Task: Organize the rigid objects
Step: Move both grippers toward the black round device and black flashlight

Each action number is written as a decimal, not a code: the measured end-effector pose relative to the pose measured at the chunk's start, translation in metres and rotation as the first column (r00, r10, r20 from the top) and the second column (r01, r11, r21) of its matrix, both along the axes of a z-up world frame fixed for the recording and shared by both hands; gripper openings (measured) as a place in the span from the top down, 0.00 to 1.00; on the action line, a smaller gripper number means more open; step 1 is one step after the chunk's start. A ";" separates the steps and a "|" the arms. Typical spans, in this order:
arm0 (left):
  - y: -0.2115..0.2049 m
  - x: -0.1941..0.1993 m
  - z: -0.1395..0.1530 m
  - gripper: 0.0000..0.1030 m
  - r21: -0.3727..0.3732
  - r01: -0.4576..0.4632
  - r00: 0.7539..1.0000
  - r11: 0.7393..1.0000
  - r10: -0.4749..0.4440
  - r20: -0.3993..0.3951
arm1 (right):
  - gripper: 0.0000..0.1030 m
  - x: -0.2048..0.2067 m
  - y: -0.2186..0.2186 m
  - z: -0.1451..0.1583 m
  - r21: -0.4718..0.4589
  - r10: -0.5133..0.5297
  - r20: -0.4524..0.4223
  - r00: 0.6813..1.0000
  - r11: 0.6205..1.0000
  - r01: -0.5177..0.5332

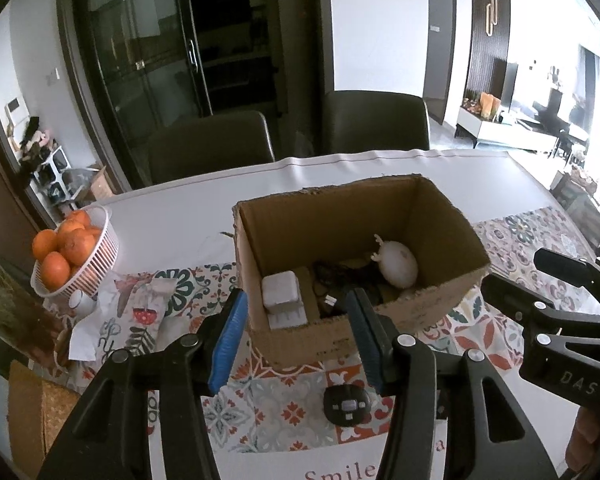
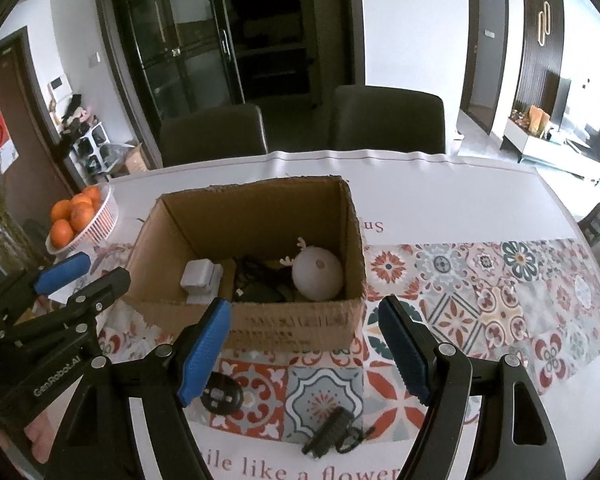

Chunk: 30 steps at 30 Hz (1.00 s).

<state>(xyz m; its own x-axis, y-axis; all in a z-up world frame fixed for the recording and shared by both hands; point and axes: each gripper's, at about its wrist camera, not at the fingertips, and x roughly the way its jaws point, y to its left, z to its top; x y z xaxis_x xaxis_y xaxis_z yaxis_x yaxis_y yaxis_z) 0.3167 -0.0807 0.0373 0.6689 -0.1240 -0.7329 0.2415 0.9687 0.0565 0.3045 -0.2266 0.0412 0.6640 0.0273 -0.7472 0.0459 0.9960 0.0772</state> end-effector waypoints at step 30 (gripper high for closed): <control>0.001 -0.055 -0.059 0.45 -0.017 0.087 0.994 0.996 -0.088 -0.059 | 0.26 -0.074 0.002 -0.048 -0.033 -0.125 -0.002 0.992 0.992 0.125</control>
<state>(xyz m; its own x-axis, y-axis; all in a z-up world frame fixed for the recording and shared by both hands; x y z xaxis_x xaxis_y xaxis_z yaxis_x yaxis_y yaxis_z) 0.2618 -0.0801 -0.0214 0.6101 -0.1913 -0.7689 0.3280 0.9443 0.0253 0.2300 -0.2244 -0.0066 0.6578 -0.0804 -0.7489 0.1708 0.9843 0.0444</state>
